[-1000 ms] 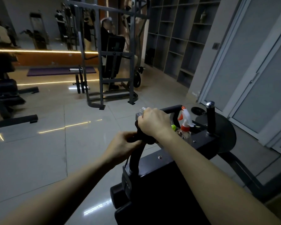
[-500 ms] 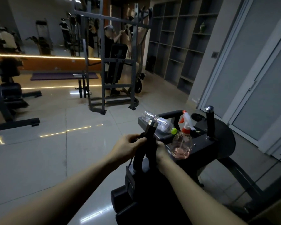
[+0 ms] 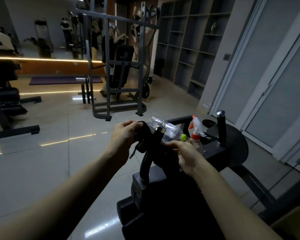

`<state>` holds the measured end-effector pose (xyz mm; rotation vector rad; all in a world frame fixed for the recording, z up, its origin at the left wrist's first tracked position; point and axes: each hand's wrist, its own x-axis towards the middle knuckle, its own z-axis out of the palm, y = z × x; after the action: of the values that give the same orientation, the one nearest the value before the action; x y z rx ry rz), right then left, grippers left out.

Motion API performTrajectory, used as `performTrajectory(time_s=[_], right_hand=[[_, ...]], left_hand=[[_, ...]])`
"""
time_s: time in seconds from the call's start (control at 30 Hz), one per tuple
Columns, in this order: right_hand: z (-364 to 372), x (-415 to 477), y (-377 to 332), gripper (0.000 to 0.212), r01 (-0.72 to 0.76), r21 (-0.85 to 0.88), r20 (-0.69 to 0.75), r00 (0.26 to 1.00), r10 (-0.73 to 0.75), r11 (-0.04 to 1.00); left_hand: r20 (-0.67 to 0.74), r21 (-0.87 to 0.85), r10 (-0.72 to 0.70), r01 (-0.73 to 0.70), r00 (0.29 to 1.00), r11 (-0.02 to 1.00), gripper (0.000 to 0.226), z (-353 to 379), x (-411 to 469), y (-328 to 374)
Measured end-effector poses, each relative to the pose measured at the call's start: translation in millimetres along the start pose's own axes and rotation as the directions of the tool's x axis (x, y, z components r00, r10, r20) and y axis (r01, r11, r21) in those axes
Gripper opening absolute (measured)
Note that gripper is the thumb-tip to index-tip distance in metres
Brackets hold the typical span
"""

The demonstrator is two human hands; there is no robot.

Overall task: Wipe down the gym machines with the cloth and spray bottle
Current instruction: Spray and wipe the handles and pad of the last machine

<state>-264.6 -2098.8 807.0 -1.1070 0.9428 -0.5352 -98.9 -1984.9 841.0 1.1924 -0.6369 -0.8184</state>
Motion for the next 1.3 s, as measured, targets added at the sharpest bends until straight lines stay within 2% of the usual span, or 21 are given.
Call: performTrajectory(time_s=[0.07,0.13,0.17,0.23,0.3,0.37,0.4,0.43,0.5,0.57,0.67,0.73,0.8,0.83,0.9,0.97,1.07,1.17,1.23,1.3], right_hand=[[-5.7,1.2,7.8,0.036,-0.022,-0.157,-0.023,1.000,0.019,0.987],[-11.4,-0.7,12.4,0.034,-0.033,-0.324,-0.064,0.998,0.013,0.945],[-13.8,-0.5,12.6,0.031,-0.024,-0.349,-0.094,0.996,-0.009,0.937],[-14.7,-0.6,8.7,0.024,0.057,-0.273,-0.194,0.975,-0.112,0.960],[-7.0,-2.7,0.3,0.015,0.192,-0.116,-0.268,0.939,-0.217,0.975],[6.4,-9.9,-8.1,0.006,0.243,0.060,-0.203,0.953,-0.227,0.968],[11.9,-13.3,-10.9,0.004,0.235,0.104,-0.130,0.966,-0.222,0.966],[14.1,-14.7,-12.2,0.010,0.221,0.110,-0.063,0.975,-0.215,0.969],[14.0,-14.7,-14.0,0.024,0.206,0.114,0.009,0.978,-0.208,0.972],[9.8,-15.3,-16.8,0.034,0.188,0.131,0.052,0.979,-0.196,0.973],[2.5,-14.6,-21.3,0.039,0.177,0.129,0.105,0.976,-0.191,0.976],[-0.3,-16.3,-24.2,0.040,0.178,0.101,0.130,0.973,-0.190,0.979],[-4.6,-20.5,-29.7,0.039,0.210,-0.037,0.135,0.970,-0.203,0.977],[-6.6,-23.9,-34.2,0.038,0.250,-0.189,0.109,0.966,-0.233,0.950],[-10.0,-27.7,-44.1,0.035,0.337,-0.550,0.031,0.923,-0.384,0.764],[-8.5,-26.0,-51.8,0.032,0.383,-0.725,0.028,0.846,-0.532,0.572],[2.8,-15.8,-56.7,0.020,0.393,-0.800,0.072,0.813,-0.578,0.454],[11.9,-6.4,-54.8,0.015,0.387,-0.806,0.097,0.833,-0.545,0.447],[17.7,-3.9,-56.9,0.013,0.392,-0.811,0.105,0.828,-0.551,0.434],[22.6,5.2,-59.9,0.014,0.401,-0.813,0.132,0.834,-0.536,0.423]], left_hand=[[0.024,-0.038,0.023,-0.022,0.999,0.999,0.010,2.4,-3.2,-4.2],[0.024,-0.091,0.039,-0.037,0.999,0.995,0.010,3.2,-5.1,-6.0],[0.013,-0.120,0.040,-0.038,0.999,0.992,0.011,2.6,-5.6,-5.4],[-0.006,-0.207,0.023,-0.024,1.000,0.978,0.012,1.2,-7.5,-4.6],[0.065,-0.256,0.013,0.004,0.998,0.967,0.013,1.5,-13.2,-6.9],[0.199,-0.137,0.020,0.007,0.980,0.991,0.018,5.3,-17.4,-14.6],[0.238,-0.065,0.007,0.008,0.971,0.998,0.021,6.8,-17.0,-20.4],[0.252,-0.008,-0.006,0.009,0.968,1.000,0.024,7.2,-14.2,-26.9],[0.221,0.073,0.014,-0.031,0.975,0.997,0.023,6.4,-5.7,-35.8],[0.191,0.122,0.117,-0.142,0.975,0.982,0.017,5.5,1.5,-42.4],[0.095,0.220,0.225,-0.241,0.970,0.945,0.029,16.2,4.9,-56.0],[0.094,0.274,0.202,-0.220,0.975,0.936,0.036,25.8,9.3,-67.4],[0.187,0.223,0.116,-0.157,0.976,0.962,0.027,33.7,18.2,-76.4],[0.218,0.234,0.088,-0.140,0.972,0.962,0.020,35.3,24.1,-77.6],[0.282,0.302,0.056,-0.144,0.958,0.942,0.010,35.1,35.8,-72.6],[0.360,0.342,-0.021,-0.111,0.933,0.933,0.011,32.8,46.7,-63.6],[0.512,0.254,-0.169,0.039,0.842,0.966,0.009,26.6,61.6,-55.9],[0.667,0.096,-0.303,0.325,0.681,0.941,0.028,27.8,64.7,-50.0],[0.666,0.074,-0.348,0.406,0.660,0.911,0.027,28.8,66.0,-48.5],[0.651,0.084,-0.316,0.348,0.690,0.934,0.027,30.3,69.4,-51.2]])
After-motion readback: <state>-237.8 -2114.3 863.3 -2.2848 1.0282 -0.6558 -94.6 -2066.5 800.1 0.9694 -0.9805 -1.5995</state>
